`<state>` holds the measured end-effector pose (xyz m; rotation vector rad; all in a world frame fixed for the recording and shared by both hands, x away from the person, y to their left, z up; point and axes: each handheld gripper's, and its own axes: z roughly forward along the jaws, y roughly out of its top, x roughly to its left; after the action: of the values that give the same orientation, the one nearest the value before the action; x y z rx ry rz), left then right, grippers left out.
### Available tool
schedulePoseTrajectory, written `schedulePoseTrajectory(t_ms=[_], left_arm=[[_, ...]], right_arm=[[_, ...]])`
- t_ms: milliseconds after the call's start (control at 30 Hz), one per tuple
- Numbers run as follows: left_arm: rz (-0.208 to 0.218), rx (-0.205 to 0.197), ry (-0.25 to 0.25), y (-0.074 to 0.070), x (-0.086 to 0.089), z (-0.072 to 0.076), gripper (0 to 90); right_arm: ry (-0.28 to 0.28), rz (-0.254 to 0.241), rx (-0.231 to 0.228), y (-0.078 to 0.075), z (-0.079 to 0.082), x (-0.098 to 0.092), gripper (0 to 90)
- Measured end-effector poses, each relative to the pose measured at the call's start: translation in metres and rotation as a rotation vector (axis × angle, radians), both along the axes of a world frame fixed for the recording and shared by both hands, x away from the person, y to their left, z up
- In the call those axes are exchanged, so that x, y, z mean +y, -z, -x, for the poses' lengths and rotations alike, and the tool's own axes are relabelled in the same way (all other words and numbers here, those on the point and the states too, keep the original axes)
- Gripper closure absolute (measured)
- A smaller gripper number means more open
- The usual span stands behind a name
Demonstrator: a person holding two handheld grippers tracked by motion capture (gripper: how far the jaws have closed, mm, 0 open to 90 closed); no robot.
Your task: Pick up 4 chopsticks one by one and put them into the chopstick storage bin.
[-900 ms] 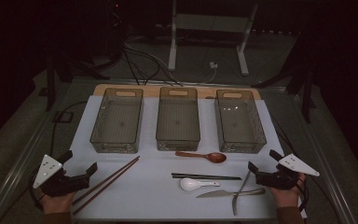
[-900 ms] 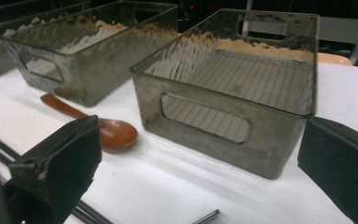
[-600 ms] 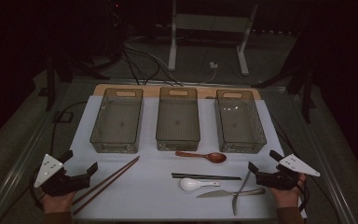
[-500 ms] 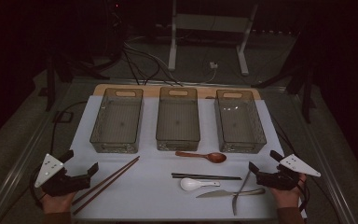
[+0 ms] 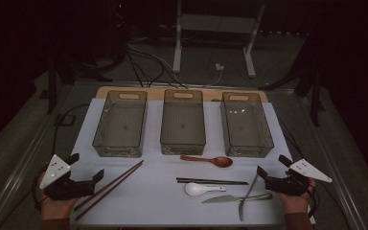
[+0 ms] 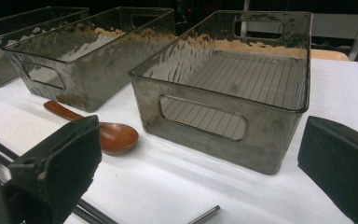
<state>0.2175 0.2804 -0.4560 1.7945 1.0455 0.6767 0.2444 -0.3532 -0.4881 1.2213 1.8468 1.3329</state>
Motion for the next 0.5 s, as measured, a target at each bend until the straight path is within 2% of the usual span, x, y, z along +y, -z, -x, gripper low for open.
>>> schedulePoseTrajectory(t_ms=[200,500], left_arm=[[-0.002,0.014,0.003,0.0006,0.0002,-0.0018,1.0],[-0.051,0.053,0.031,-0.005,-0.0013,-0.0068,1.0]], right_arm=[[0.01,-0.017,0.004,0.0003,0.0026,-0.0021,0.0],[0.015,-0.012,0.012,0.0011,0.0051,-0.0023,0.0]])
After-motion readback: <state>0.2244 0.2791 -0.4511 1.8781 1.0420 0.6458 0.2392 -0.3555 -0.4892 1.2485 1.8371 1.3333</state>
